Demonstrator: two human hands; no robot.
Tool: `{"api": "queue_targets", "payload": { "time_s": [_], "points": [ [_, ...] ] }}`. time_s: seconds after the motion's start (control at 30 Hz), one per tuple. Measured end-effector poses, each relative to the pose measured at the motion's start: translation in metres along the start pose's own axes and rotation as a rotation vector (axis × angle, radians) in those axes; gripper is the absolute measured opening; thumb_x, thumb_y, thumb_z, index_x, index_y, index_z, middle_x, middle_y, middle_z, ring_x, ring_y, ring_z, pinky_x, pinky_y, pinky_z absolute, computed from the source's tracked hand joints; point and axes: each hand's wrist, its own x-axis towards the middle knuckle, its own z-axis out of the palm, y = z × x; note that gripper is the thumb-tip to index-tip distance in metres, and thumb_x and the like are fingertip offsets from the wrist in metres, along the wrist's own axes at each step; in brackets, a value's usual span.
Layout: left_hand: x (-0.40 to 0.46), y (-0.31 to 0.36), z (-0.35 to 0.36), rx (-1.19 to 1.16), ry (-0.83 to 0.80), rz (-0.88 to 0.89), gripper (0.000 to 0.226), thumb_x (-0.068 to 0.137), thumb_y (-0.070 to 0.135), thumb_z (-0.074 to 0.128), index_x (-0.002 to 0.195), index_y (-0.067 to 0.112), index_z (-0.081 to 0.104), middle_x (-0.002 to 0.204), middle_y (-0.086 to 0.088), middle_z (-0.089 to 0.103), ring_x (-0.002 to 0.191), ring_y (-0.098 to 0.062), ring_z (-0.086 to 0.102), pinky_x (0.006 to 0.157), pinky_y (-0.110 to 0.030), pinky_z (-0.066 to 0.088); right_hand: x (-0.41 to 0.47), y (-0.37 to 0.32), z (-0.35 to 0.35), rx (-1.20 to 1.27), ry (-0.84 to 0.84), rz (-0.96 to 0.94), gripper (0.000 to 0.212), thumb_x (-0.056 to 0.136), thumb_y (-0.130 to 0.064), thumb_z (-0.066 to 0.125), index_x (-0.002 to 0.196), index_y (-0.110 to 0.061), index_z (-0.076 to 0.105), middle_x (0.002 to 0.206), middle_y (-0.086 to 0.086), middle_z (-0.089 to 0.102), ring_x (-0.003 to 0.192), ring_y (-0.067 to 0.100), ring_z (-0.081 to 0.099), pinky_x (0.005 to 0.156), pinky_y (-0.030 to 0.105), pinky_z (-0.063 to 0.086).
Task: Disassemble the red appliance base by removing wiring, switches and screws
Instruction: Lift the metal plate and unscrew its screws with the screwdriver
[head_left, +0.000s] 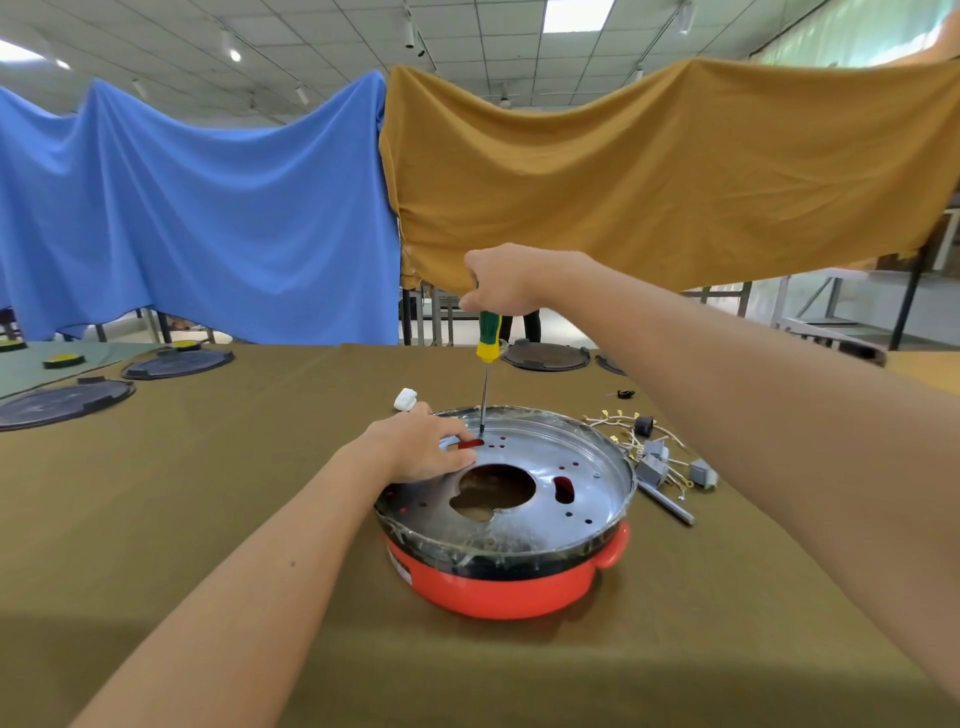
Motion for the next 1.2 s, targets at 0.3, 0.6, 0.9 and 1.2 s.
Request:
{"api": "queue_targets", "payload": {
  "time_s": [0.3, 0.6, 0.9, 1.2],
  "points": [
    [0.000, -0.001, 0.001, -0.006, 0.011, 0.002, 0.049, 0.093, 0.065, 0.040, 0.138, 0.047, 0.045, 0.132, -0.010, 0.040, 0.112, -0.030, 0.053, 0.097, -0.044, 0.046, -0.005, 0.003, -0.007, 0.381, -0.104, -0.047, 0.019, 0.091, -0.002, 0.059, 0.106, -0.012, 0.054, 0.098, 0.002, 0.055, 0.089, 0.022, 0.057, 0.071, 0.029, 0.050],
    [0.000, 0.000, 0.000, 0.008, 0.003, -0.005, 0.048, 0.093, 0.066, 0.040, 0.138, 0.048, 0.044, 0.133, -0.010, 0.040, 0.113, -0.031, 0.053, 0.097, -0.045, 0.046, -0.002, 0.003, -0.004, -0.031, -0.023, 0.006, 0.030, 0.104, -0.039, 0.045, 0.113, -0.011, 0.050, 0.091, 0.001, 0.054, 0.078, 0.020, 0.052, 0.065, 0.032, 0.039],
    [-0.001, 0.002, 0.000, 0.015, 0.003, -0.005, 0.049, 0.094, 0.065, 0.039, 0.140, 0.047, 0.043, 0.135, -0.010, 0.039, 0.114, -0.031, 0.053, 0.095, -0.043, 0.046, -0.006, 0.007, -0.012, 0.306, -0.130, -0.042, 0.011, 0.098, -0.008, 0.056, 0.106, -0.015, 0.053, 0.098, 0.002, 0.053, 0.079, 0.015, 0.054, 0.061, 0.021, 0.048],
    [-0.001, 0.002, 0.000, 0.012, 0.004, -0.011, 0.049, 0.093, 0.066, 0.039, 0.138, 0.047, 0.044, 0.133, -0.009, 0.040, 0.111, -0.030, 0.053, 0.092, -0.040, 0.044, -0.001, 0.012, -0.004, -0.019, -0.053, 0.018, 0.030, 0.103, -0.042, 0.046, 0.110, -0.013, 0.046, 0.085, 0.001, 0.051, 0.070, 0.016, 0.048, 0.058, 0.030, 0.036]
  ]
}}
